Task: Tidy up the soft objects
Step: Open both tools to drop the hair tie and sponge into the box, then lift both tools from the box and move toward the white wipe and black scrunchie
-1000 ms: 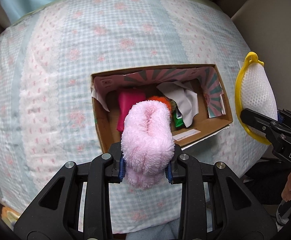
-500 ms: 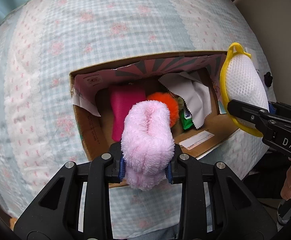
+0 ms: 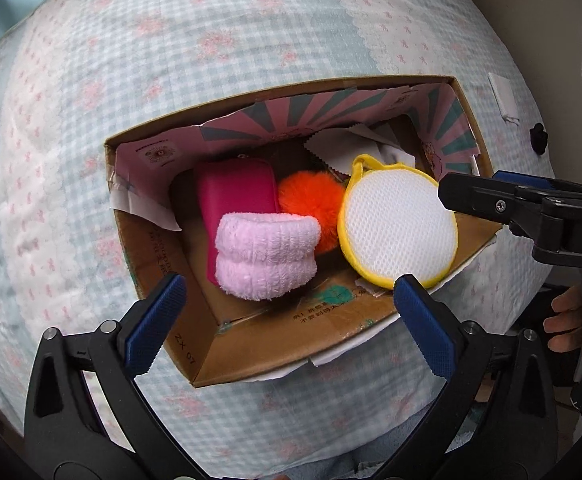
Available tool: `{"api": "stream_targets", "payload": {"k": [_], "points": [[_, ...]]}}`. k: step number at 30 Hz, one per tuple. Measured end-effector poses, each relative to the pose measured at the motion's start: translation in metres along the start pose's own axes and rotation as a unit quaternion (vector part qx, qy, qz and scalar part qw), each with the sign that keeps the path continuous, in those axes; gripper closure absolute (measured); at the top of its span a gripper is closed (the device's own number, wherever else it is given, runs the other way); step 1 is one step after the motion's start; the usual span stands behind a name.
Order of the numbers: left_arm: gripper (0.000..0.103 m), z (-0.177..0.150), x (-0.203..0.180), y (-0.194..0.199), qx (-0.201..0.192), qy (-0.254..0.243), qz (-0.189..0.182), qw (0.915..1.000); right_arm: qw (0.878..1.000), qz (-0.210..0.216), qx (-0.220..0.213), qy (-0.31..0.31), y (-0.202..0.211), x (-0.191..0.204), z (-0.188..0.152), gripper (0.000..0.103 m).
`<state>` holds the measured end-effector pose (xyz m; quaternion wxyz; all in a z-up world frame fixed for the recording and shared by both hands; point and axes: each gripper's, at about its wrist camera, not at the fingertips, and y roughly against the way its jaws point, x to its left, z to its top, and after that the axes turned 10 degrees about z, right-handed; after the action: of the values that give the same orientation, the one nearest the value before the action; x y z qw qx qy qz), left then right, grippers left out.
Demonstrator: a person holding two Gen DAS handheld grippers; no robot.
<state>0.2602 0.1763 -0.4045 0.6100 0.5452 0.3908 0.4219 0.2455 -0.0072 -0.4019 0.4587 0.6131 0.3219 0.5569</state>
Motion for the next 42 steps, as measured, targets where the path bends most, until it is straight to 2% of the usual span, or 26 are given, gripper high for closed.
{"api": "stream_targets", "payload": {"k": [11, 18, 22, 27, 29, 32, 37, 42], "points": [[0.0, -0.012, 0.002, 0.028, -0.018, 0.023, 0.013, 0.9995, 0.999, 0.011, -0.031, 0.022, 0.021, 0.002, -0.017, 0.008], [0.0, -0.033, -0.001, 0.07, -0.051, 0.041, 0.029, 0.9974, 0.997, 0.035, -0.048, 0.041, 0.056, 0.018, -0.032, 0.008], [0.0, -0.05, 0.0, 0.095, -0.06, 0.057, 0.027, 0.9961, 0.996, 0.034, -0.055, 0.054, 0.081, 0.03, -0.049, 0.008], [0.0, -0.068, 0.001, 0.128, -0.073, 0.066, 0.053, 0.9938, 0.994, 0.02, -0.091, 0.065, 0.117, 0.042, -0.075, 0.008], [0.0, -0.074, 0.001, 0.143, -0.092, 0.073, 0.057, 0.9914, 0.991, 0.022, -0.107, 0.071, 0.134, 0.044, -0.085, 0.008], [0.0, -0.078, -0.006, 0.162, -0.118, 0.082, 0.061, 0.9878, 0.986, 0.0, -0.138, 0.09, 0.162, 0.046, -0.1, 0.008], [0.0, -0.077, -0.036, 0.186, -0.149, 0.082, 0.066, 0.9832, 0.978, -0.033, -0.188, 0.084, 0.209, 0.025, -0.117, 0.008], [0.0, -0.066, -0.08, 0.201, -0.164, 0.077, 0.05, 0.9821, 0.972, -0.042, -0.226, 0.046, 0.249, -0.021, -0.128, 0.008]]}}
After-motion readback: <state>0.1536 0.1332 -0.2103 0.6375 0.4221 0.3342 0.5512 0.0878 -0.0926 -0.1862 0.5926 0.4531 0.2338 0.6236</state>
